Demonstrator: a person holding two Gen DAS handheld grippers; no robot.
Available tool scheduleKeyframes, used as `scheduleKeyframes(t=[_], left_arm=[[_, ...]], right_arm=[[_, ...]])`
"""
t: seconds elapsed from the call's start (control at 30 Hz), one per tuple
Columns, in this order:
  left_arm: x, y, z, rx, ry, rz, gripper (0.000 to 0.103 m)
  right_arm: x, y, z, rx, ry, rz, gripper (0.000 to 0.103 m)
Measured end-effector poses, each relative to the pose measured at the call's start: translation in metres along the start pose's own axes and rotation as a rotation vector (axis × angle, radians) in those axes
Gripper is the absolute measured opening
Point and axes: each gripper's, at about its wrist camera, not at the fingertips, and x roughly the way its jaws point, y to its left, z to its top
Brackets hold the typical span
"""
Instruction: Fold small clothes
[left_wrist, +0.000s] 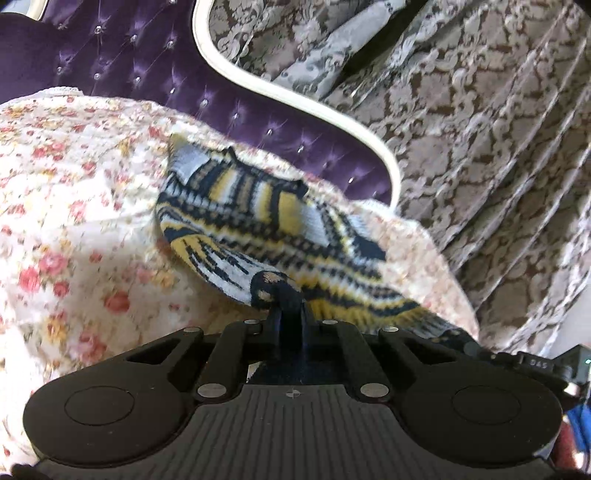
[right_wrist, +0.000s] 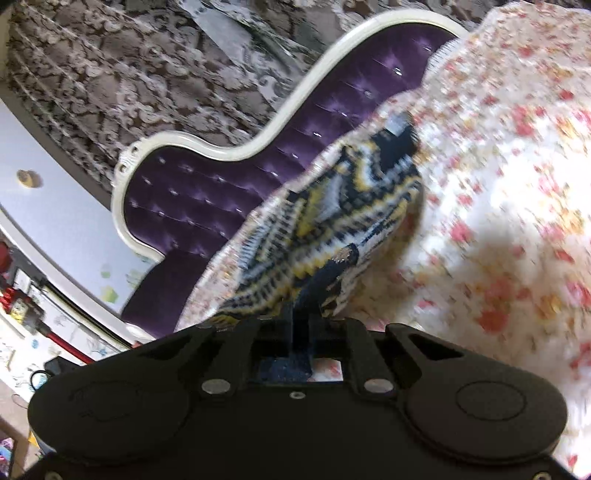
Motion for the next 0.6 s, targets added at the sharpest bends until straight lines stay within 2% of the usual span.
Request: scheduleKeyframes(t=[0.33,0.6], left_arm=[[-0.012,-0.004,0.031,-0.041,-0.028,-0.052,0.009],[-0.009,-0.011,0.067,0.002,-0.069,-0.054,0.009]], right_arm=[[0.004,0.017,0.033,-0.01,-0.004,0.069,0.015],[0.015,0.031,0.068,-0.052,-0.024,0.104,0.015]])
